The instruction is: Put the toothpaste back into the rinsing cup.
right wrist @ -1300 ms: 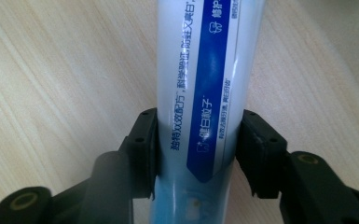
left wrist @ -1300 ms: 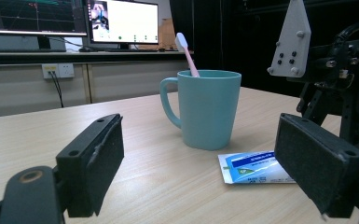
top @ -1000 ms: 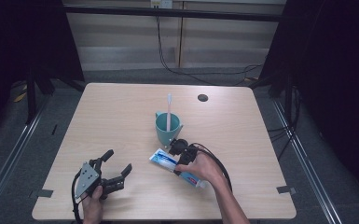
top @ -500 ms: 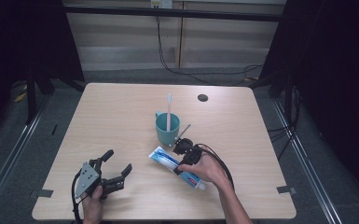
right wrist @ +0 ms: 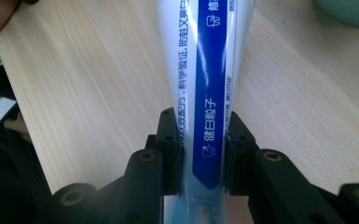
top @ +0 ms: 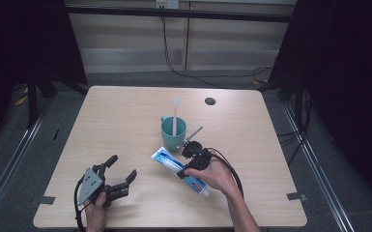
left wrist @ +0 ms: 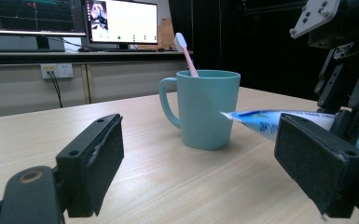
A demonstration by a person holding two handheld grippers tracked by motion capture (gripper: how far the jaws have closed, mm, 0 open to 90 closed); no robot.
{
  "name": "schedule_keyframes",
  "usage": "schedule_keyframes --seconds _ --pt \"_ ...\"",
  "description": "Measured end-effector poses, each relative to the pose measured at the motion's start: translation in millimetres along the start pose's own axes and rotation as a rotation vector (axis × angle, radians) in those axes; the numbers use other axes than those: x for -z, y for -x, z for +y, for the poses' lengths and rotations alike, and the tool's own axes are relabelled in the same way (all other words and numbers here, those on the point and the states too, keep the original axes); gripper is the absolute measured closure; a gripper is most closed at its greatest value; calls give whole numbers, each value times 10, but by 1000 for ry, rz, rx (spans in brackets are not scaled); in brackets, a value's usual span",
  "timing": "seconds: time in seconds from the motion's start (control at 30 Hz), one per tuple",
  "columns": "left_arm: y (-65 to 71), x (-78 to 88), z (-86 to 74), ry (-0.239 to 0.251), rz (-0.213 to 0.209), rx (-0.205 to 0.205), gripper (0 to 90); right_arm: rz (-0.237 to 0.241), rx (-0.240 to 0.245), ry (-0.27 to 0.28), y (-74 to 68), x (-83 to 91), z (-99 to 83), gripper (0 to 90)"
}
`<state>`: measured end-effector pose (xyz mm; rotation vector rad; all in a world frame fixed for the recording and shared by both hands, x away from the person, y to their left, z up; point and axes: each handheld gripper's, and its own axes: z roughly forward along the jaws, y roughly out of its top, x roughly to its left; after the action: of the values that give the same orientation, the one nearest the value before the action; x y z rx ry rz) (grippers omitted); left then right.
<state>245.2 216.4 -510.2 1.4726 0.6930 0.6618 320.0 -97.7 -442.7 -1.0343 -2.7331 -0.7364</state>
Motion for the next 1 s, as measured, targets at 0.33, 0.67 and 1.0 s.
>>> schedule_keyframes --seconds 0.33,0.67,1.0 --pt "-6 2 1 -3 -3 -8 157 1 24 99 -44 104 18 725" --pt "-6 2 1 -3 -4 -7 157 1 32 247 -68 245 7 727" --pt "-4 2 1 -2 -4 -5 157 -3 22 332 -89 388 -5 727"
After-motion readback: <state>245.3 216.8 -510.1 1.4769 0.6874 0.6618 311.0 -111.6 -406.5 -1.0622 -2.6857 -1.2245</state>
